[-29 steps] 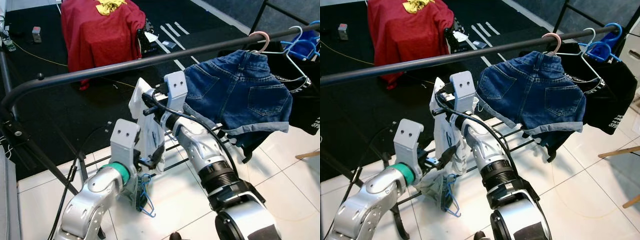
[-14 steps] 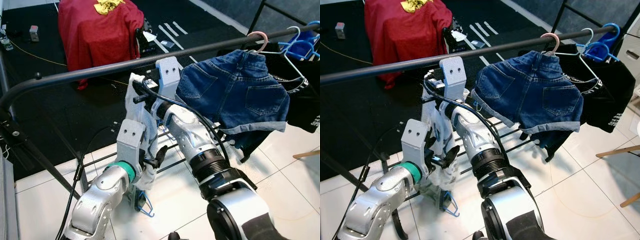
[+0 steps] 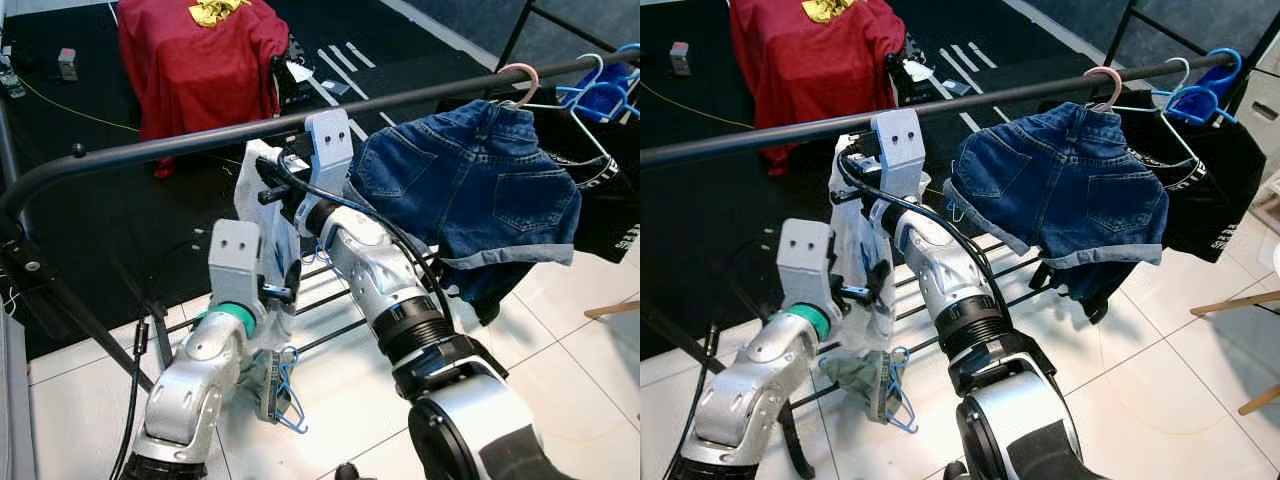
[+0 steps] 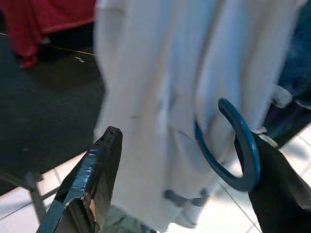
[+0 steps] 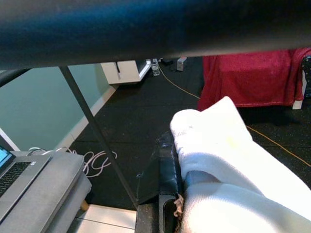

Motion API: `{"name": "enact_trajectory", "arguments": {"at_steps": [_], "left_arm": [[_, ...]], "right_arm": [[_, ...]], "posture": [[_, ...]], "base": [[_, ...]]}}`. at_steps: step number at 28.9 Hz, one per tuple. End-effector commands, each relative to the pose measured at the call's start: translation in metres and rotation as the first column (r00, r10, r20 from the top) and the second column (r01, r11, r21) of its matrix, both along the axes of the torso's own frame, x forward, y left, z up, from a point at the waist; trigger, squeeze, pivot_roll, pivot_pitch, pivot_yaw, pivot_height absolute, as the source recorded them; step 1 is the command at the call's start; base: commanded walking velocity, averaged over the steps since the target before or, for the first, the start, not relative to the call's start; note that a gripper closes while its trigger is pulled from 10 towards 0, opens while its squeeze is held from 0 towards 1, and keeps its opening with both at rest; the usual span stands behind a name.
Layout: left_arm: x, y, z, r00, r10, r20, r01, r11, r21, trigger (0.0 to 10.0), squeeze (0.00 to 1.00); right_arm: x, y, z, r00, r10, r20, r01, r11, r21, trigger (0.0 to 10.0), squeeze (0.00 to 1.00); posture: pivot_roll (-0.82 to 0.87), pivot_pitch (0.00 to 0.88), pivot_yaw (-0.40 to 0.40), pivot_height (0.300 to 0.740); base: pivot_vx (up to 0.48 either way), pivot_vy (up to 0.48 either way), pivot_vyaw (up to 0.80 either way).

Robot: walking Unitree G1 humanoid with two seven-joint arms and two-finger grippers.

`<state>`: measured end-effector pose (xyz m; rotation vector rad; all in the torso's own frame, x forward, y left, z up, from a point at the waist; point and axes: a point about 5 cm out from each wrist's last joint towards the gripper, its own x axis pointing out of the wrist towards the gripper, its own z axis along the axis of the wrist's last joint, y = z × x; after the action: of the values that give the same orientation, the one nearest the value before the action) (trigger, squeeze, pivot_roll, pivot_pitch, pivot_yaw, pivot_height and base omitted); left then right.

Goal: Hang hanger

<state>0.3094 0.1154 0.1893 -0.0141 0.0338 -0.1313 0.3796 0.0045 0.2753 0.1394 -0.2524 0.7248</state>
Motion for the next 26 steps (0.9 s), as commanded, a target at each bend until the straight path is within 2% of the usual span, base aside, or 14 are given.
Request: {"name": "enact_trajectory", "arguments": {"at_steps": [1, 2, 3, 4, 5, 12, 16, 26], "left_arm": [[-0.001, 0.002, -0.004, 1.000, 0.014, -0.007, -0.014, 1.000, 0.010, 7.8, 0.00], [-0.001, 0.003, -0.004, 1.000, 0.015, -0.002, -0.015, 1.000, 0.014, 4.3, 0.00], [-0.001, 0.003, -0.004, 1.000, 0.015, -0.002, -0.015, 1.000, 0.014, 4.3, 0.00], [-0.002, 0.003, -0.006, 1.000, 0.012, -0.006, -0.012, 1.000, 0.020, 0.3, 0.00], [-0.003, 0.003, -0.008, 1.000, 0.008, -0.010, -0.007, 1.000, 0.026, 0.0, 0.00], [-0.008, -0.005, -0.012, 0.998, -0.053, -0.022, 0.053, 0.998, 0.024, 0.0, 0.00], [-0.009, -0.003, -0.013, 0.998, -0.053, -0.023, 0.054, 0.998, 0.028, 0.0, 0.00], [-0.006, 0.010, -0.009, 1.000, 0.011, -0.006, -0.011, 1.000, 0.016, 0.0, 0.00]], "right_arm": [[-0.001, 0.001, 0.003, 1.000, 0.012, 0.019, -0.012, 1.000, 0.012, 0.0, 0.00], [-0.001, 0.001, 0.002, 1.000, 0.010, 0.017, -0.010, 1.000, 0.013, 0.0, 0.00], [-0.001, 0.001, 0.002, 1.000, 0.010, 0.017, -0.010, 1.000, 0.013, 0.0, 0.00], [-0.001, 0.000, 0.002, 1.000, 0.009, 0.016, -0.009, 1.000, 0.015, 0.0, 0.00], [-0.001, -0.001, 0.002, 1.000, 0.007, 0.016, -0.007, 1.000, 0.016, 0.0, 0.00], [0.002, -0.005, 0.008, 1.000, -0.006, 0.026, 0.006, 1.000, 0.027, 0.0, 0.00], [0.003, -0.008, 0.010, 0.999, -0.018, 0.031, 0.017, 0.999, 0.030, 0.0, 0.00], [0.005, -0.017, 0.015, 0.998, -0.044, 0.041, 0.042, 0.998, 0.047, 0.0, 0.00]], "posture": [[-0.09, 0.191, 0.011, 0.740], [-0.09, 0.192, 0.012, 0.740], [-0.09, 0.192, 0.012, 0.740], [-0.09, 0.191, 0.012, 0.740], [-0.09, 0.191, 0.012, 0.740], [-0.09, 0.190, 0.015, 0.740], [-0.09, 0.190, 0.015, 0.740], [-0.10, 0.184, 0.020, 0.740]], "base": [[0.000, 0.000, 0.00], [0.000, 0.000, 0.00], [0.000, 0.000, 0.00], [0.000, 0.000, 0.00], [0.000, 0.000, 0.00], [0.000, 0.000, 0.00], [0.000, 0.000, 0.00], [0.000, 0.000, 0.00]]}}
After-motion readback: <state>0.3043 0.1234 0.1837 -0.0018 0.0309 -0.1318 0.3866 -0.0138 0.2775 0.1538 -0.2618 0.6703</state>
